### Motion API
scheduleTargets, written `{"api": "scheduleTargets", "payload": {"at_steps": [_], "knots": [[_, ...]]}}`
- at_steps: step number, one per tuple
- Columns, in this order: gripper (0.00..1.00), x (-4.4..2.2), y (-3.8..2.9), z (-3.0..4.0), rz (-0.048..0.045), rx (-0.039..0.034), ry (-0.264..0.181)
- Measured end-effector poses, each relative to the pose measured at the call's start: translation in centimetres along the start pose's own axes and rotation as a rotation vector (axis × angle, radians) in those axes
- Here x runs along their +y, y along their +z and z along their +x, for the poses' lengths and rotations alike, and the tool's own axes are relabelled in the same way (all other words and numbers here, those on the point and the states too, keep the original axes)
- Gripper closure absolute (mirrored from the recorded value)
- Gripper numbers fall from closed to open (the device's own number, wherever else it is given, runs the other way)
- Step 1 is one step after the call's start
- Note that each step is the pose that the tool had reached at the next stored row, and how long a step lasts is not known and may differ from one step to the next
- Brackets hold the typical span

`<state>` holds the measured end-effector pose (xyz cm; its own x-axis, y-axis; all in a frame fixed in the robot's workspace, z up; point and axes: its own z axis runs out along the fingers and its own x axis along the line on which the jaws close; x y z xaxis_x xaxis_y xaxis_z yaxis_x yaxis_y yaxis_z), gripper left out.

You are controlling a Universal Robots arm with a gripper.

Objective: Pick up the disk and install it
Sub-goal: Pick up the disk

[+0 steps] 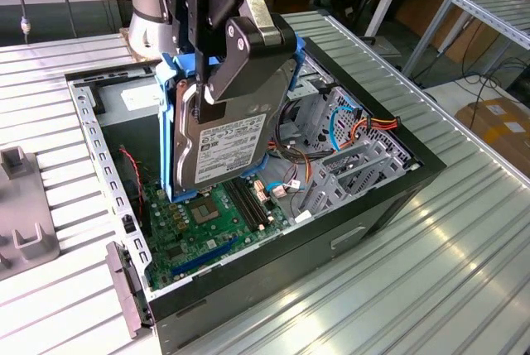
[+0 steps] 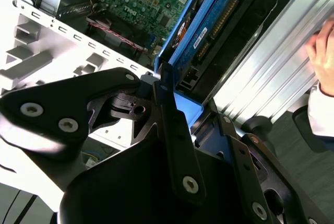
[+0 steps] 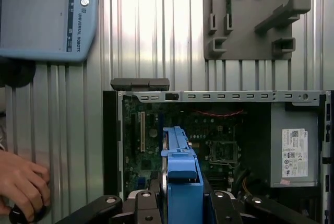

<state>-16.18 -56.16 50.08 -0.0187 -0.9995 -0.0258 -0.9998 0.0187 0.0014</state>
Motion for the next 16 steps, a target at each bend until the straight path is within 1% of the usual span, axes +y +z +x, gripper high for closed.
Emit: {"api": "scheduleTargets", "payload": {"at_steps": [16], "knots": [[0.63,-0.87,0.01,0.63,0.0000,-0.0001,0.000]]}}
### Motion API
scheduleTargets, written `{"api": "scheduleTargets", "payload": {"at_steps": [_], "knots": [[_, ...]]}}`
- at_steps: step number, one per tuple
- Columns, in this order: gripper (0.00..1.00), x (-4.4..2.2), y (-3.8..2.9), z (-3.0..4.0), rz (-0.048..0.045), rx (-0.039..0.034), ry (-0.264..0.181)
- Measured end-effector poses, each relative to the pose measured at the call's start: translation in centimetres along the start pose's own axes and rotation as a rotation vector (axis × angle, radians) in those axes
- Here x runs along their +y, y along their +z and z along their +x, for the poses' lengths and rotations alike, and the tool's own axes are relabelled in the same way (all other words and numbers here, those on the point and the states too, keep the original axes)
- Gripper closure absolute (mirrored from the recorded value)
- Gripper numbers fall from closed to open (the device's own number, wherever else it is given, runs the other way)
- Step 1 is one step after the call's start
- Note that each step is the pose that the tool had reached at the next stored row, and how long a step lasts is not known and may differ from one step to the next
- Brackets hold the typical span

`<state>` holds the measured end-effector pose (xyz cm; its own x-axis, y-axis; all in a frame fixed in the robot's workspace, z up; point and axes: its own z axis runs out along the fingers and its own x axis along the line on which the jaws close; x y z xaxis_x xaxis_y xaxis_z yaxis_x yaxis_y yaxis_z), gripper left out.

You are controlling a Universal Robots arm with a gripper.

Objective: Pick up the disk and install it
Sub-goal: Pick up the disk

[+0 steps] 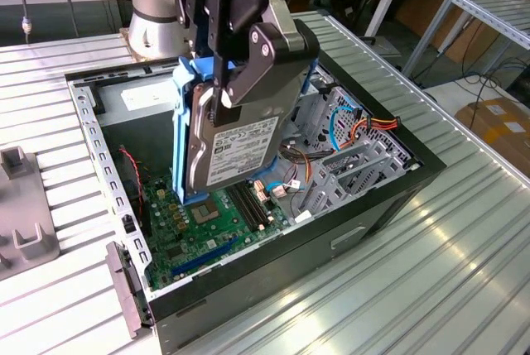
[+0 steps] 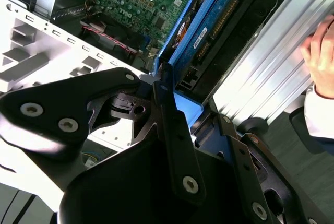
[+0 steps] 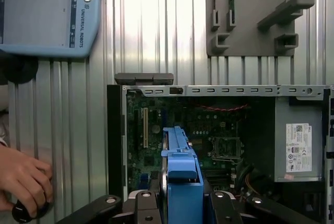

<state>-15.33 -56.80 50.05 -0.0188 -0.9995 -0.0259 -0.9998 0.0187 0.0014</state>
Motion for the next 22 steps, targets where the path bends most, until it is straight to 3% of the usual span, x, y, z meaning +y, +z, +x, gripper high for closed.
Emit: {"api": "scheduleTargets", "payload": {"at_steps": [15,22], "knots": [[0.63,-0.90,0.05,0.91,0.0000,0.0000,0.000],[0.63,-1.94,0.11,1.42,0.0000,0.0000,0.000]]}}
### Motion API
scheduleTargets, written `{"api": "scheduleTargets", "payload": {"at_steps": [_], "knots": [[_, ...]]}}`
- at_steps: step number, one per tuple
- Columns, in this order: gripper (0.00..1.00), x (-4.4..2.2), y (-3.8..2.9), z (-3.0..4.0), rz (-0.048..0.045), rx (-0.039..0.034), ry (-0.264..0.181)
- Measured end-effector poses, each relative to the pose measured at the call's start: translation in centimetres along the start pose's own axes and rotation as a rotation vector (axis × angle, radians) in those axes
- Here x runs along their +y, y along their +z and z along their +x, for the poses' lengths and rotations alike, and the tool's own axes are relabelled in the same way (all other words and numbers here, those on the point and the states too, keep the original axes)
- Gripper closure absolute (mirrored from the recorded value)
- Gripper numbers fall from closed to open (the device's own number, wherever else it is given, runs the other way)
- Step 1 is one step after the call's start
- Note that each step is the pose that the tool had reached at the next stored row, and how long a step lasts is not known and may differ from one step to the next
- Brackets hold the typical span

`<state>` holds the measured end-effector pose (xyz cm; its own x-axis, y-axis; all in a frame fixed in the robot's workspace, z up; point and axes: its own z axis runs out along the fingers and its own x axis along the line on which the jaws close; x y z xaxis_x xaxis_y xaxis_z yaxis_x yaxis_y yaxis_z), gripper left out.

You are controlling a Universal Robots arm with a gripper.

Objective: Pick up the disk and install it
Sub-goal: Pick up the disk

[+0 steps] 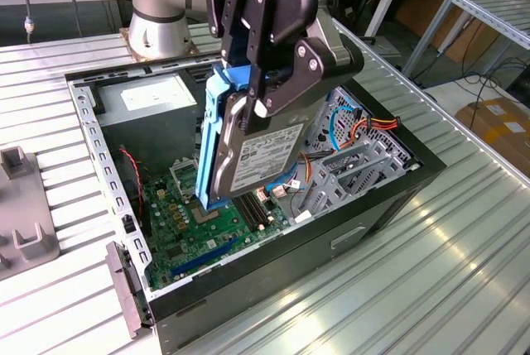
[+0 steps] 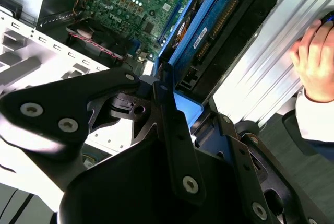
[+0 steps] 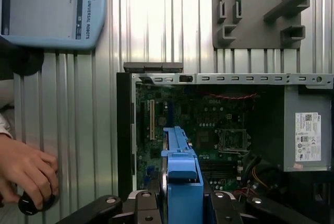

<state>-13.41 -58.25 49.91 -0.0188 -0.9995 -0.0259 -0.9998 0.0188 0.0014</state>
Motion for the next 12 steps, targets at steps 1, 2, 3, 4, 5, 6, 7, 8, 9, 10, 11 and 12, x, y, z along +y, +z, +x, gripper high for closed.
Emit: {"api": "scheduleTargets", "payload": {"at_steps": [1,2,3,4,5,6,7,8,9,10,11,12], "knots": [[0.63,-0.10,0.01,0.04,0.0000,-0.0001,0.000],[0.63,-0.22,0.01,0.09,0.0000,0.0000,0.000],[0.63,-0.42,0.01,0.15,0.0000,0.0000,0.000],[0.63,-0.56,0.02,0.19,0.0000,0.0000,0.000],[0.63,-0.65,0.03,0.21,0.0000,0.0000,0.000],[0.63,-0.85,0.05,0.23,0.0000,-0.0001,0.000],[0.63,-0.93,0.05,0.24,-0.0001,0.0000,0.000],[0.63,-1.00,0.05,0.24,0.0000,0.0000,0.000],[0.63,-1.05,0.06,0.25,0.0000,0.0000,0.000],[0.63,-1.10,0.06,0.26,-0.0001,0.0000,0.000],[0.63,-1.14,0.06,0.27,-0.0001,0.0001,0.000],[0.63,-1.17,0.06,0.28,-0.0001,0.0001,0.000]]}}
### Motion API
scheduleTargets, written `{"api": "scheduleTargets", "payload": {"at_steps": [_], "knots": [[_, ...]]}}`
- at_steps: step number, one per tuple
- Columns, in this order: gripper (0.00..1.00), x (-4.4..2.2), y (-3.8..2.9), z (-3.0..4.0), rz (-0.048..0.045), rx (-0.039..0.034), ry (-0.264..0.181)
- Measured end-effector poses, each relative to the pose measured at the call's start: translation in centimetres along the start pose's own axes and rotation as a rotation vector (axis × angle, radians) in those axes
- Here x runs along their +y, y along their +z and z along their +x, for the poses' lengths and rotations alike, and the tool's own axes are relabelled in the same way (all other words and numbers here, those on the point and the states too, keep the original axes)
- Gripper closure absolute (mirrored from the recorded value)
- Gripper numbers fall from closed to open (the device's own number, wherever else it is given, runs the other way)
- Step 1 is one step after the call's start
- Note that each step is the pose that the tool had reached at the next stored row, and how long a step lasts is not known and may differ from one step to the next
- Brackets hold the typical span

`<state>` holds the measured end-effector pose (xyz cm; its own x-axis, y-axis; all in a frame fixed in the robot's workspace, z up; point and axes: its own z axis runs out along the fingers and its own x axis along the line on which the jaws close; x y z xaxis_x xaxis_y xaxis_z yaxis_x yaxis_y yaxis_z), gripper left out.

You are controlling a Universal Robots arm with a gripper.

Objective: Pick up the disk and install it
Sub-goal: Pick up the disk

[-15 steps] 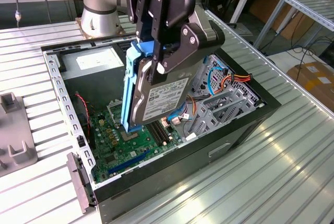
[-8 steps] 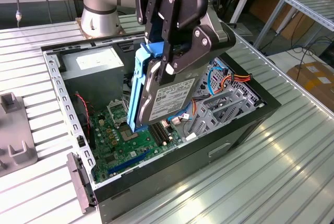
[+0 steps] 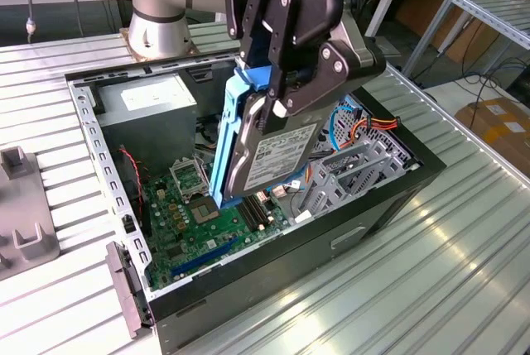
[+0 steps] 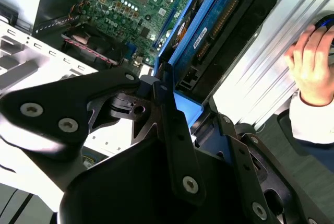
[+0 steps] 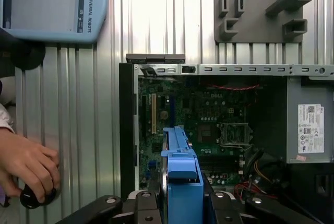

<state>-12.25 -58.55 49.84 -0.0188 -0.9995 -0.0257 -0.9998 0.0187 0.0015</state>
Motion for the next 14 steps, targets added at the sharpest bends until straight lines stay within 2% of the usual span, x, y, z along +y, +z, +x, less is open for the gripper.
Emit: {"api": "scheduleTargets", "payload": {"at_steps": [14], "knots": [[0.63,-0.15,0.09,0.12,0.0000,-0.0001,0.000]]}}
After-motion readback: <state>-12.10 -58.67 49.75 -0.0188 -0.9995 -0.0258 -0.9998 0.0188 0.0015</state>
